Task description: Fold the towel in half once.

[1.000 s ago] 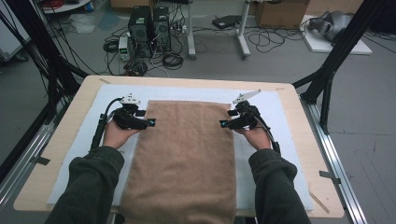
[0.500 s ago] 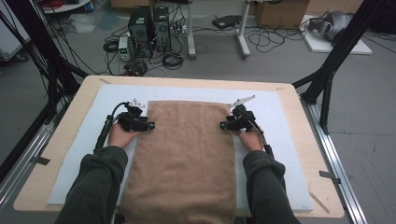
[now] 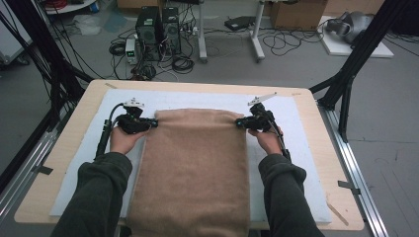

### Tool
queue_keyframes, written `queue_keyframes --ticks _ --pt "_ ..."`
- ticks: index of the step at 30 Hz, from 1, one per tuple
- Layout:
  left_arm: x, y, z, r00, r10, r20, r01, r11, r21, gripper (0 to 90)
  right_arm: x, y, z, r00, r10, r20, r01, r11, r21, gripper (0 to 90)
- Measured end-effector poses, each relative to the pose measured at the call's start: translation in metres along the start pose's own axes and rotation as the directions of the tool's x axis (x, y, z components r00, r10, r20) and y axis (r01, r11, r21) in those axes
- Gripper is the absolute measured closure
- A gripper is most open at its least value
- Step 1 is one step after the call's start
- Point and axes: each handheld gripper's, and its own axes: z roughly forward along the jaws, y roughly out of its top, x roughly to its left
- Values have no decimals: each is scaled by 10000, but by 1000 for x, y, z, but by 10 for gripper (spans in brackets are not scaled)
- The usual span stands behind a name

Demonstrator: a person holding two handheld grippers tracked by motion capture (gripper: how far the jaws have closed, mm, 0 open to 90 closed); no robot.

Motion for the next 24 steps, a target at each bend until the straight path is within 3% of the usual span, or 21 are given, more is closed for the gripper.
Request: queue_keyframes --ticks 2,4,6,8,10,12,13,14,16,17,19,22,24 --pt "3 3 -11 9999 -118 -1 118 9978 -653 845 2 14 -9 9999 -157 34 158 9994 -307 841" --pt "4 6 -22 9990 -431 90 440 9879 -1488 841 4 27 -18 9995 -314 102 320 9974 -640 842" --pt "2 8 -28 9995 -312 72 320 9837 -1767 842 7 36 -26 9990 -424 138 434 9958 -802 842" --pt "0 7 -33 9999 -158 61 165 9895 -1439 843 11 38 -31 9988 -479 -15 477 9967 -653 841" --pt "-5 5 -37 9997 258 6 -257 9959 -865 843 17 37 -35 9983 -530 -226 519 9977 -446 841" --pt "-15 -1 -43 9974 717 -46 -719 9944 -781 843 25 33 -37 9967 -705 -406 689 9969 -392 841" --pt "-20 -5 -47 9971 764 62 -757 9941 -775 843 29 29 -38 9953 -856 -446 841 9959 -341 841" --pt "-24 -12 -51 9964 836 172 -819 9932 -826 843 33 24 -39 9946 -873 -567 857 9959 -300 841" --pt "-34 -28 -58 9907 1346 185 -1339 9903 -373 843 40 13 -43 9921 -1001 -755 985 9948 -239 841" --pt "-38 -37 -62 9894 1423 286 -1413 9893 -350 843 43 7 -45 9907 -943 -983 927 9955 -205 841" --pt "-49 -53 -70 9845 1713 389 -1702 9850 -291 842 52 -6 -51 9867 -927 -1333 879 9952 -420 840" --pt "-64 -78 -81 9828 1784 475 -1756 9828 -569 840 76 -24 -58 9773 -1321 -1653 1319 9912 -122 840" --pt "-69 -92 -87 9822 1789 573 -1761 9831 -509 840 90 -38 -61 9717 -1491 -1834 1498 9887 -102 840"
